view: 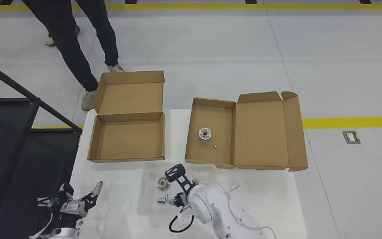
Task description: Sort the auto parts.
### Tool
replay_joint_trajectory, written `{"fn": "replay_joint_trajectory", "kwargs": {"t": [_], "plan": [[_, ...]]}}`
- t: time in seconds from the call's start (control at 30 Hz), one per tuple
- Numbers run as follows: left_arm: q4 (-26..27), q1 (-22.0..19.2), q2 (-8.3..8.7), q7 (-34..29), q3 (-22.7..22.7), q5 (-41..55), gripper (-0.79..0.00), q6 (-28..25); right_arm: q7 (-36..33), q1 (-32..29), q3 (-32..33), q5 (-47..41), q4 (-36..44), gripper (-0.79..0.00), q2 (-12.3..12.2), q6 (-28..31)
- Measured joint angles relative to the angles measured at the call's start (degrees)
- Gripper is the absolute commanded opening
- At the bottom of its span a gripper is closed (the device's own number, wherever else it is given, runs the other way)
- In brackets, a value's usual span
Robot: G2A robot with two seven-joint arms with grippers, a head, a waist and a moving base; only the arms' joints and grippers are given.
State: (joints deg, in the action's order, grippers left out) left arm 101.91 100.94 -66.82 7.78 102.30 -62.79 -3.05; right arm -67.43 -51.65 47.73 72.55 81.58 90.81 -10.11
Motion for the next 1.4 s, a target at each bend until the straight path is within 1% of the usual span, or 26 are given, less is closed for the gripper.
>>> {"fn": "replay_joint_trajectory", "kwargs": {"t": [0.03,0.07,0.13,0.2,0.27,0.33,0.37,0.5,0.53,0.87,1.13,1.23,1.4], "plan": [[0.0,0.0,0.0,0.0,0.0,0.0,0.0,0.0,-0.8,0.2,-0.4,0.3,-0.3,-0.148,0.3,-2.6],[0.0,0.0,0.0,0.0,0.0,0.0,0.0,0.0,-1.2,0.4,-0.6,0.5,-0.5,-0.252,0.5,-4.4],[0.0,0.0,0.0,0.0,0.0,0.0,0.0,0.0,-2.5,0.7,-1.2,1.2,-1.2,-0.271,1.0,-8.6],[0.0,0.0,0.0,0.0,0.0,0.0,0.0,0.0,-4.0,1.2,-1.9,1.2,-2.0,-0.268,1.5,-10.9],[0.0,0.0,0.0,0.0,0.0,0.0,0.0,0.0,-5.8,2.2,-2.4,1.0,-3.5,-0.296,2.0,-13.1],[0.0,0.0,0.0,0.0,0.0,0.0,0.0,0.0,-6.9,3.2,-2.8,0.1,-5.2,-0.354,2.6,-14.7],[0.0,0.0,0.0,0.0,0.0,0.0,0.0,0.0,-7.2,3.7,-2.7,-0.4,-5.9,-0.397,2.8,-15.2],[0.0,0.0,0.0,0.0,0.0,0.0,0.0,0.0,-6.6,5.0,-2.1,-2.5,-8.7,-0.453,3.6,-17.4],[0.0,0.0,0.0,0.0,0.0,0.0,0.0,0.0,-6.4,5.3,-1.9,-3.3,-9.5,-0.462,3.8,-17.4],[0.0,0.0,0.0,0.0,0.0,0.0,0.0,0.0,-6.6,7.6,-1.2,-6.3,-14.6,-0.449,5.1,-18.5],[0.0,0.0,0.0,0.0,0.0,0.0,0.0,0.0,-6.1,8.8,-0.9,-7.4,-17.6,-0.474,5.8,-18.8],[0.0,0.0,0.0,0.0,0.0,0.0,0.0,0.0,-6.0,9.1,-0.9,-7.5,-18.3,-0.499,6.0,-19.1],[0.0,0.0,0.0,0.0,0.0,0.0,0.0,0.0,-5.7,9.6,-0.6,-8.2,-19.8,-0.502,6.4,-18.9]]}}
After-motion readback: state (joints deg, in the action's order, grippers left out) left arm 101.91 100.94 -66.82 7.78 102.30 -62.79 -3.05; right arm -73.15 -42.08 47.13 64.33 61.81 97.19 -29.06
